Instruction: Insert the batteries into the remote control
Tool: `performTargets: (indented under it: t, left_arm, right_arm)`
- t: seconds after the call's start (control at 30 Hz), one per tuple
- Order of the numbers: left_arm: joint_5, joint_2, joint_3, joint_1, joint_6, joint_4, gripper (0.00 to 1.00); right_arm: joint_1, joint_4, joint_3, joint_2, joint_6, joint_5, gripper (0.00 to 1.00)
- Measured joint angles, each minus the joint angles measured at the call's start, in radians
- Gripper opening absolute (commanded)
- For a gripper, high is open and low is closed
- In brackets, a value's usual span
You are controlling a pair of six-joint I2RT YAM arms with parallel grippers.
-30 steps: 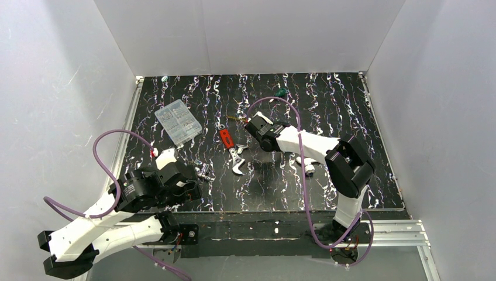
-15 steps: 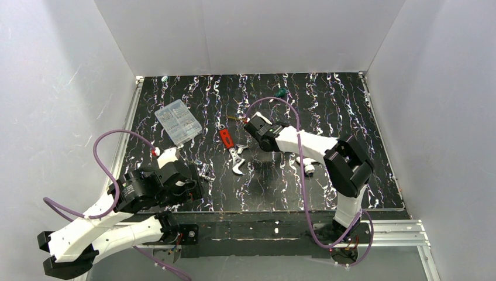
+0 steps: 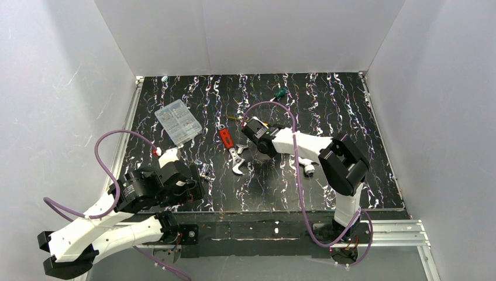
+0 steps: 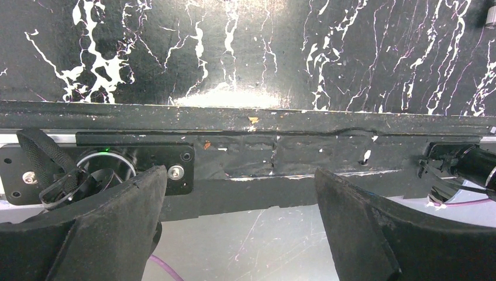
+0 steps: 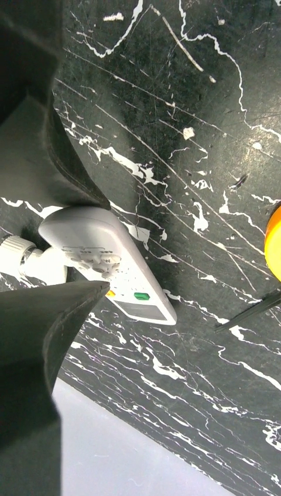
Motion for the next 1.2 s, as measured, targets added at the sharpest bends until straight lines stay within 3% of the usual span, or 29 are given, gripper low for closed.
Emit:
performTargets:
  t: [0.83, 0.93, 1.0, 1.2]
  left_arm:
    - [0.006, -0.016, -0.011, 0.0, 0.002, 0.0, 0.98]
    - [-0.002, -0.039, -0.019, 0.0, -0.017, -0.002, 0.98]
    - [-0.014, -0.054, -0.026, 0.0, -0.026, -0.004, 0.98]
    - [-0.074, -0.023, -0.001, 0.0, -0.034, -0.088, 0.98]
  right_arm:
    - [0.013, 0.014, -0.032, 0.003, 0.061, -0.137, 0.6]
    - [0.013, 0.011, -0.032, -0.056, 0.109, -0.227, 0.61]
    - [0.013, 0.014, -0.032, -0.121, 0.14, -0.283, 0.68]
    - [0.003, 0.128, -0.146, -0.425, 0.247, -0.465, 0.8]
